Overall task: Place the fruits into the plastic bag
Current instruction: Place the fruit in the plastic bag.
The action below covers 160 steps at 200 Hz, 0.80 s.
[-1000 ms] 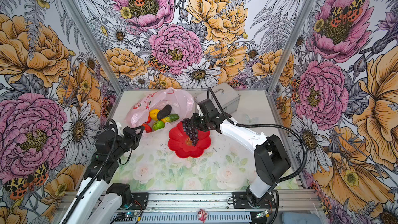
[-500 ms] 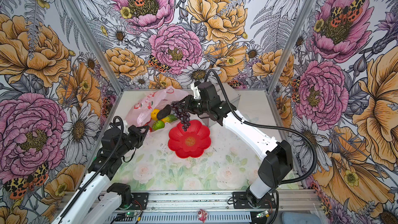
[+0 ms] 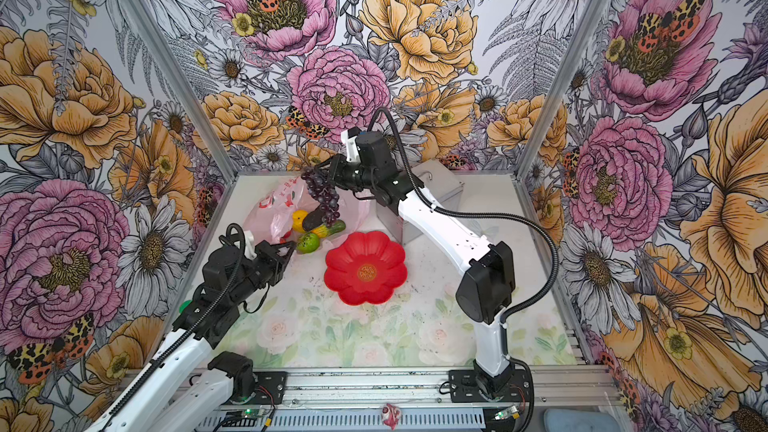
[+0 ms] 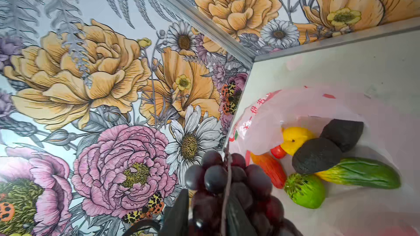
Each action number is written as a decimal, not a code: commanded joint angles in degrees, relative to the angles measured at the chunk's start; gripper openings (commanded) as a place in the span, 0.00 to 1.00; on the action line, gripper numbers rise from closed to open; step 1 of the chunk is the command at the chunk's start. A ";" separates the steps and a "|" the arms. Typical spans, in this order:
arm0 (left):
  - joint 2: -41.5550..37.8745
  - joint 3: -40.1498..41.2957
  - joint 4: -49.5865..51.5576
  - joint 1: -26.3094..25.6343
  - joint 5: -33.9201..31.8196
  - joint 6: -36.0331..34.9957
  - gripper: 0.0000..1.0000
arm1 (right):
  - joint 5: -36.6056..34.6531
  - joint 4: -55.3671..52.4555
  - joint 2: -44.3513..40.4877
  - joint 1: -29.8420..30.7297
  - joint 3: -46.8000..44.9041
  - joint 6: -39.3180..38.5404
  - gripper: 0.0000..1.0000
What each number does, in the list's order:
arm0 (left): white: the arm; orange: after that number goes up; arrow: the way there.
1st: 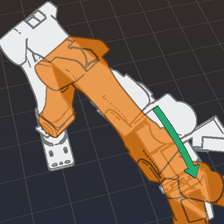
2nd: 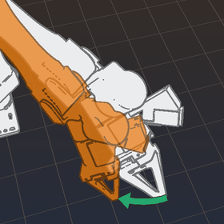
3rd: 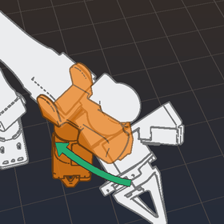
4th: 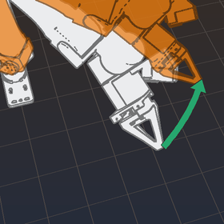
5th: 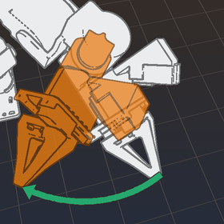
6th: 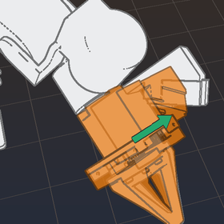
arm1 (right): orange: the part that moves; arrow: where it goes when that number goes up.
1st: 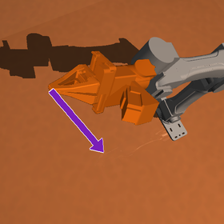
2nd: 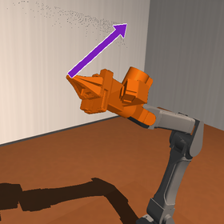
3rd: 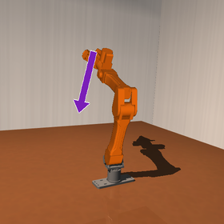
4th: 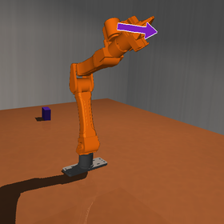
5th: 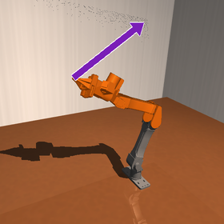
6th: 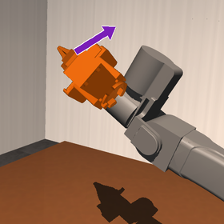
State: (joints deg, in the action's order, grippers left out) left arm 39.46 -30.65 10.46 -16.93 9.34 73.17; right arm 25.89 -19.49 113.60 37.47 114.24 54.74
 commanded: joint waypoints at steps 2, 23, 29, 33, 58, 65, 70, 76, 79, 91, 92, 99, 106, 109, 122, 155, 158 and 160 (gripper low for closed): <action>-0.92 -1.89 -1.73 1.58 -1.36 3.46 0.00 | 1.99 3.58 3.10 0.05 1.87 -1.08 0.28; -0.67 -1.86 -3.64 3.48 -0.18 6.02 0.00 | 3.20 5.72 5.49 0.05 0.65 -0.09 0.28; -0.54 -2.02 -3.99 4.10 0.24 6.24 0.00 | 3.37 6.32 5.87 0.06 0.07 0.32 0.28; -0.41 -2.12 -4.05 4.42 0.40 6.41 0.00 | 3.44 6.73 6.06 0.10 -0.33 0.43 0.27; 0.48 -3.00 -3.75 5.92 1.94 6.11 0.00 | 3.74 7.80 7.01 0.17 -1.89 1.11 0.27; 0.61 -3.01 -3.89 6.29 2.17 6.18 0.00 | 3.83 7.90 7.28 0.29 -2.07 1.26 0.27; 0.70 -3.01 -4.04 6.38 2.31 6.20 0.00 | 3.91 8.04 7.34 0.32 -2.29 1.45 0.27; 0.79 -3.01 -4.15 6.57 2.37 6.24 0.00 | 3.99 8.22 7.49 0.32 -2.35 1.54 0.27; 0.86 -3.01 -4.22 6.59 2.36 6.28 0.00 | 3.99 8.23 7.58 0.32 -2.35 1.57 0.27; 1.12 -3.01 -4.62 6.74 2.37 6.24 0.00 | 4.16 8.36 7.70 0.32 -2.36 1.59 0.27; 1.13 -3.01 -4.64 6.74 2.36 6.26 0.00 | 4.12 8.34 7.74 0.32 -2.35 1.60 0.27; 1.37 -3.01 -4.81 6.93 2.39 6.36 0.00 | 4.21 8.32 7.70 0.33 -2.39 1.53 0.27; 1.56 -3.01 -5.29 7.04 2.36 6.43 0.00 | 4.32 8.32 7.69 0.40 -2.42 1.43 0.27; 1.72 -3.01 -5.46 7.01 2.40 6.48 0.00 | 4.31 8.32 7.70 0.41 -2.58 1.42 0.27; 2.17 -3.26 -6.14 7.09 2.43 6.54 0.00 | 4.48 8.37 7.75 0.41 -3.01 1.51 0.27; 3.46 -4.13 -7.28 7.76 2.48 6.59 0.00 | 5.15 8.32 7.85 0.88 -3.80 1.17 0.27; 3.57 -4.15 -7.44 7.94 2.48 6.62 0.00 | 5.21 8.32 7.93 0.93 -3.77 1.16 0.27; 3.71 -4.19 -7.57 8.02 2.51 6.61 0.00 | 5.35 8.32 7.90 1.00 -3.87 1.11 0.27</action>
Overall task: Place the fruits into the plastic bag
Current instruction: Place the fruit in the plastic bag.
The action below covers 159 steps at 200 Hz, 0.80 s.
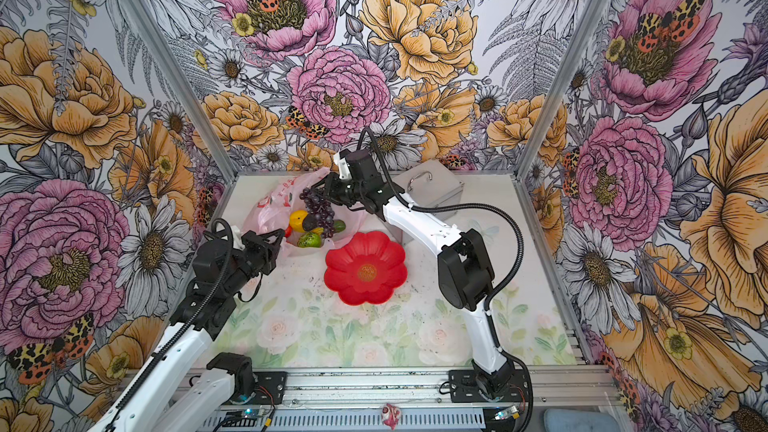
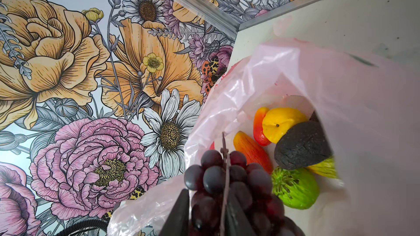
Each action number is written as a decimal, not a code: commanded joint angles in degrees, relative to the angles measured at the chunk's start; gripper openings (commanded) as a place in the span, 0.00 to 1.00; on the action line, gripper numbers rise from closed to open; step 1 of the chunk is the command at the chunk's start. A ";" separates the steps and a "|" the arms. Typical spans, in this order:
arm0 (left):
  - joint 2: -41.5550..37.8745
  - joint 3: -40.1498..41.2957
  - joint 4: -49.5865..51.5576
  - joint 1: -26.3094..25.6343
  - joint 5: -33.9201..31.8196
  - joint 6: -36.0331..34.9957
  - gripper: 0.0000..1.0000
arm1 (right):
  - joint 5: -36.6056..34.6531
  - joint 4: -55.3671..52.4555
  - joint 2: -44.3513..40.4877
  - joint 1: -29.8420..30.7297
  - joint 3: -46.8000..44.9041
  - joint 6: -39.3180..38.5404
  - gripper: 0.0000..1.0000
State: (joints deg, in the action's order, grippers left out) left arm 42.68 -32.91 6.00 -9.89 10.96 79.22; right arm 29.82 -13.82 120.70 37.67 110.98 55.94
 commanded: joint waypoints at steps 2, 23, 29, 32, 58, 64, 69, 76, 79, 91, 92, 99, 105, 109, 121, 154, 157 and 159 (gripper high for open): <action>0.61 -2.02 -3.28 1.05 0.97 0.62 0.00 | 1.41 2.66 0.77 0.86 -0.66 -0.12 0.27; 1.83 -2.75 -4.73 1.98 1.59 0.91 0.00 | 1.45 2.71 0.99 1.42 -1.48 -0.24 0.27; 2.30 -3.14 -5.01 2.15 1.71 0.88 0.00 | 1.41 2.71 1.19 1.64 -1.57 -0.35 0.27; 2.51 -3.27 -5.15 2.21 1.79 0.90 0.00 | 1.40 2.67 1.26 1.70 -1.71 -0.39 0.27; 4.20 -5.16 -5.56 2.09 3.34 0.42 0.00 | 1.25 2.66 3.29 2.14 -0.63 0.25 0.27; 4.46 -5.44 -5.56 2.02 3.83 0.21 0.00 | 1.20 2.71 3.92 2.14 0.04 0.54 0.26; 4.65 -5.58 -5.46 1.84 4.14 0.06 0.00 | 1.20 2.66 4.60 2.19 0.80 0.84 0.26; 4.70 -5.83 -4.99 1.72 4.67 -0.24 0.00 | 1.23 2.68 5.69 2.23 2.05 1.28 0.26; 4.70 -5.92 -4.84 1.55 4.77 -0.42 0.00 | 1.33 2.67 6.24 2.23 2.60 1.54 0.26; 4.38 -6.03 -4.01 1.04 5.01 -0.89 0.00 | 1.49 2.67 8.23 2.31 5.40 2.34 0.26; 4.32 -6.03 -3.90 1.03 5.02 -0.90 0.00 | 1.52 2.66 8.41 2.32 5.66 2.47 0.26; 3.98 -5.94 -3.33 0.71 5.04 -1.12 0.00 | 1.58 2.63 9.64 2.32 7.41 3.04 0.26; 3.68 -5.86 -2.80 0.44 5.04 -1.21 0.00 | 1.56 2.58 10.69 2.41 8.80 3.57 0.26; 3.44 -5.73 -2.53 0.32 5.04 -1.30 0.00 | 1.55 2.62 11.44 2.41 9.78 3.98 0.26; 2.75 -5.46 -1.81 -0.24 4.79 -1.30 0.00 | 1.48 2.58 13.43 2.50 12.44 5.01 0.26; 1.26 -4.71 -0.32 -1.45 4.58 -1.12 0.00 | 0.81 2.60 18.74 2.76 19.71 7.74 0.25; 1.17 -4.65 0.04 -1.60 4.47 -1.17 0.00 | 0.72 2.62 19.15 2.76 20.40 8.08 0.25; 1.11 -4.63 0.15 -1.64 4.43 -1.11 0.00 | 0.69 2.59 19.42 2.80 20.79 8.25 0.25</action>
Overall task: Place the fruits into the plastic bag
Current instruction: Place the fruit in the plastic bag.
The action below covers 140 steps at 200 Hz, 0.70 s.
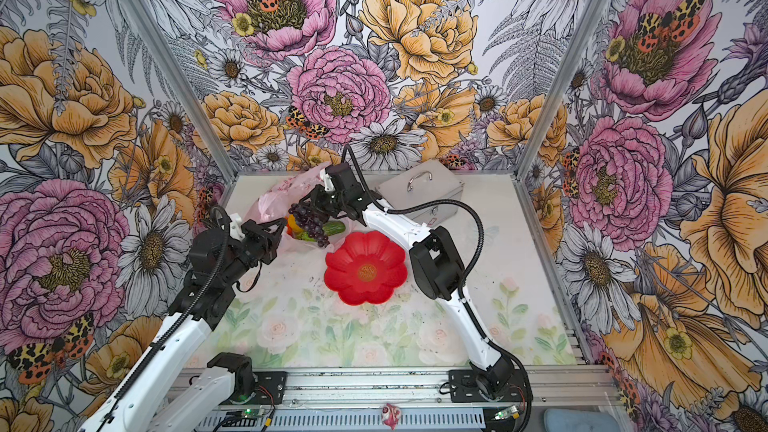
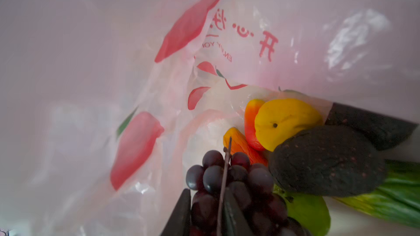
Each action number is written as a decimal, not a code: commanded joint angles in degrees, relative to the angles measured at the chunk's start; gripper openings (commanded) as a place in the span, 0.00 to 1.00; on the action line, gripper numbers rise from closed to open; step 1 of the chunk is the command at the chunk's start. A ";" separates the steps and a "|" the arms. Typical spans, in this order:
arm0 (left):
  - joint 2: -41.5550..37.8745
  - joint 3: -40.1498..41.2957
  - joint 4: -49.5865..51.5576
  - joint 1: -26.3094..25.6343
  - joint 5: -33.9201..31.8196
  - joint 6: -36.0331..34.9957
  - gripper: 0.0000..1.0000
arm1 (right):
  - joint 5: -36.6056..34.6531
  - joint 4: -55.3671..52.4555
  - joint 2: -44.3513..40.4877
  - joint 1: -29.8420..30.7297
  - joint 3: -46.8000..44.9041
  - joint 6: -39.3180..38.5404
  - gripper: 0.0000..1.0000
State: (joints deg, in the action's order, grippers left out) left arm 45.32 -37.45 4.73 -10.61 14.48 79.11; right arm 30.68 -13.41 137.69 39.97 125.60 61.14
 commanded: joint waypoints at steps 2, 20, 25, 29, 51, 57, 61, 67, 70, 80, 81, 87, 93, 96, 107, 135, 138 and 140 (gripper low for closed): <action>-1.72 -0.03 1.55 -0.97 0.88 -1.05 0.00 | -0.15 2.16 2.79 0.54 6.55 3.24 0.25; -2.89 0.35 2.63 -1.00 0.55 -1.00 0.00 | -0.37 2.07 5.17 0.64 9.67 4.56 0.25; -3.24 0.44 2.93 -0.98 0.32 -0.98 0.00 | -0.52 2.08 5.66 0.68 10.26 4.88 0.25; -3.45 0.44 3.19 -0.95 0.28 -1.00 0.00 | -0.57 2.11 6.06 0.73 10.68 5.08 0.25; -4.18 0.80 3.79 -0.30 0.43 -1.00 0.00 | -0.46 2.09 7.73 1.06 12.03 5.81 0.25; -4.26 0.89 4.01 -0.07 0.57 -0.98 0.00 | -0.44 2.12 8.01 1.08 12.20 5.98 0.26; -4.30 0.89 4.02 0.19 0.64 -0.93 0.00 | -0.34 2.07 8.11 1.15 12.21 5.92 0.26; -4.41 0.92 4.04 0.45 0.73 -0.84 0.00 | -0.35 2.08 8.28 1.17 12.22 5.96 0.27; -4.52 0.97 4.10 0.62 0.78 -0.75 0.00 | -0.29 2.11 8.36 1.21 12.22 5.99 0.27; -4.62 1.06 4.07 1.02 1.04 -0.69 0.00 | -0.14 2.09 8.55 1.26 12.30 5.95 0.27; -4.63 1.06 4.06 1.03 1.06 -0.70 0.00 | -0.16 2.08 8.60 1.26 12.30 5.98 0.28; -4.65 1.06 4.14 1.29 1.12 -0.78 0.00 | -0.05 2.07 8.71 1.26 12.38 6.02 0.28; -4.60 1.11 4.19 1.44 1.17 -0.76 0.00 | -0.03 2.07 8.82 1.26 12.41 6.07 0.28; -4.58 1.10 4.21 1.47 1.19 -0.73 0.00 | 0.08 2.09 8.90 1.26 12.47 6.14 0.29; -4.54 1.24 4.14 1.82 1.34 -0.67 0.00 | 0.21 2.07 9.09 1.26 12.58 6.20 0.29; -3.82 1.50 3.43 2.42 1.65 -0.44 0.00 | 0.44 2.07 9.42 1.25 12.60 6.21 0.34; -3.71 1.50 3.40 2.41 1.65 -0.44 0.00 | 0.48 2.09 9.48 1.26 12.57 6.23 0.35; -3.63 1.50 3.30 2.48 1.70 -0.40 0.00 | 0.49 2.08 9.45 1.26 12.56 6.19 0.35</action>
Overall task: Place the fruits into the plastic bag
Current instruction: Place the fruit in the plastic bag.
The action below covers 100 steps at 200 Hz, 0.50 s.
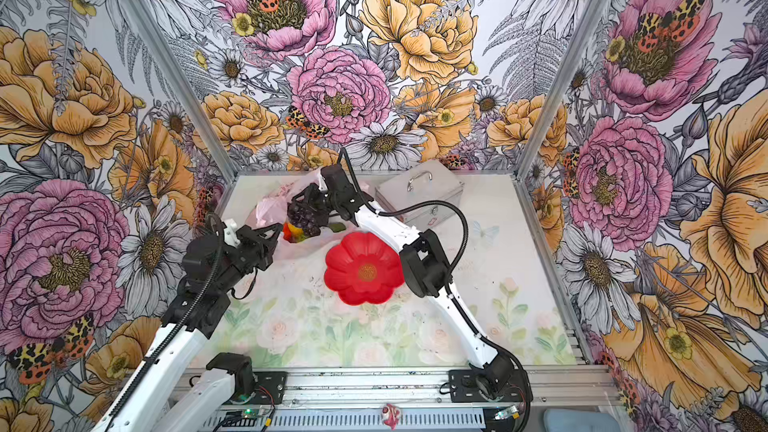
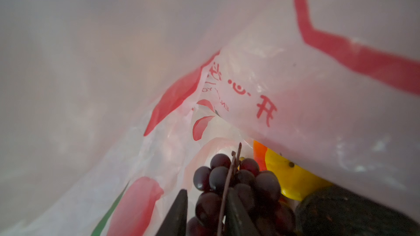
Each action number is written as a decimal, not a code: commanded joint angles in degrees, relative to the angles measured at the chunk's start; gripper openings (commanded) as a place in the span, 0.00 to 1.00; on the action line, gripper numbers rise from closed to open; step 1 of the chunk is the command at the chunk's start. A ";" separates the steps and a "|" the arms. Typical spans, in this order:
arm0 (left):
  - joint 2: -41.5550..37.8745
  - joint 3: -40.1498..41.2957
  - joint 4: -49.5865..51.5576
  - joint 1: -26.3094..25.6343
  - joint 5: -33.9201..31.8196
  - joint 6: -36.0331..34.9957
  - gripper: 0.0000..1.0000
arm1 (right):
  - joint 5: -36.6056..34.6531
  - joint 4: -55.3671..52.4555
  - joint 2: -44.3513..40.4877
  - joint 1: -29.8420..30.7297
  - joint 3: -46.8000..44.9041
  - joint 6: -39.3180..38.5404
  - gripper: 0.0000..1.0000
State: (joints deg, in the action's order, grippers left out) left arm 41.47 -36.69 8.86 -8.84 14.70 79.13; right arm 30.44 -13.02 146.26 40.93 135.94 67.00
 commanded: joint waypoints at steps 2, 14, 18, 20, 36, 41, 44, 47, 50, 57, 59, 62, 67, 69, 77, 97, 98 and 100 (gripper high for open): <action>0.30 0.74 -0.92 0.74 1.50 -0.39 0.00 | 0.80 1.68 0.92 0.29 2.23 0.32 0.35; 0.70 0.65 -1.34 0.86 1.60 -0.39 0.00 | 0.82 1.68 1.04 0.21 2.19 0.41 0.38; 0.86 0.57 -1.38 1.05 1.57 -0.41 0.00 | 0.81 1.68 1.04 0.21 2.24 0.44 0.39; 0.88 0.57 -1.39 1.03 1.56 -0.43 0.00 | 0.80 1.68 1.13 0.21 2.23 0.42 0.39; 1.17 0.39 -1.65 1.50 1.70 -0.42 0.00 | 0.77 1.67 1.26 0.12 2.21 0.42 0.41; 1.23 0.34 -1.63 1.58 1.86 -0.43 0.00 | 0.78 1.71 1.31 0.05 2.29 0.44 0.42; 1.24 0.31 -1.65 1.77 1.91 -0.44 0.00 | 0.79 1.71 1.31 -0.01 2.31 0.47 0.42; 1.24 0.30 -1.61 1.80 1.98 -0.39 0.00 | 0.83 1.65 1.36 -0.02 2.31 0.44 0.42; 1.24 0.30 -1.62 1.92 2.05 -0.43 0.00 | 0.77 1.67 1.40 0.02 2.31 0.47 0.43; 1.15 0.30 -1.63 2.19 2.23 -0.38 0.00 | 0.81 1.62 1.53 0.03 2.52 0.50 0.44; 1.15 0.34 -1.65 2.32 2.26 -0.38 0.00 | 0.84 1.64 1.59 0.03 2.54 0.50 0.44; 1.08 0.38 -1.66 2.48 2.35 -0.45 0.00 | 0.79 1.62 1.64 0.03 2.64 0.50 0.45; 0.91 0.46 -1.54 2.64 2.46 -0.40 0.00 | 0.98 1.63 1.73 0.03 2.76 0.51 0.46; 0.90 0.47 -1.52 2.76 2.58 -0.43 0.00 | 0.95 1.67 1.75 0.03 2.82 0.50 0.46; 0.69 0.65 -1.48 3.16 2.72 -0.46 0.00 | 1.10 1.57 1.83 0.03 3.25 0.52 0.48; 0.06 0.99 -1.33 3.95 3.18 -0.30 0.00 | 1.32 1.04 1.84 0.01 3.97 0.46 0.55; 0.08 1.00 -1.32 3.98 3.12 -0.34 0.00 | 1.31 1.05 1.84 0.02 4.02 0.48 0.56; -0.02 1.00 -1.33 4.09 3.20 -0.31 0.00 | 1.30 0.99 1.84 0.03 4.06 0.54 0.57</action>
State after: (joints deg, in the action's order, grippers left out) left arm 42.74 -36.69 8.69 -5.87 16.14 79.13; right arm 30.92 -12.97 146.71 40.93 137.36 67.79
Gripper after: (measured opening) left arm 0.050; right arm 0.531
